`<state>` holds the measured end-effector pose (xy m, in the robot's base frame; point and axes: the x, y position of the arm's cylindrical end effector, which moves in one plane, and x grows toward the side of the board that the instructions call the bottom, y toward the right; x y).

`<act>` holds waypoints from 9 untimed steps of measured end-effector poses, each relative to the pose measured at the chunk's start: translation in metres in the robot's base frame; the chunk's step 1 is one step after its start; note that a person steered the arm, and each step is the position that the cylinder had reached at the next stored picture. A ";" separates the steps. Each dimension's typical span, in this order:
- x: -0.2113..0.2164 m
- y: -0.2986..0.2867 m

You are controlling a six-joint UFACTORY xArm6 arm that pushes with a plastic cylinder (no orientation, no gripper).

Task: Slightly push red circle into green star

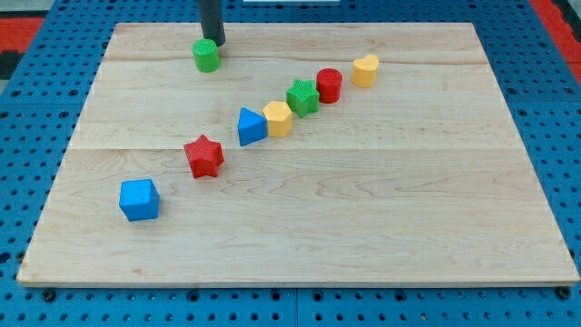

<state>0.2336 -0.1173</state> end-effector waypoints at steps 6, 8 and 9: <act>0.070 0.183; 0.082 0.225; 0.082 0.222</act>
<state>0.3154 0.1047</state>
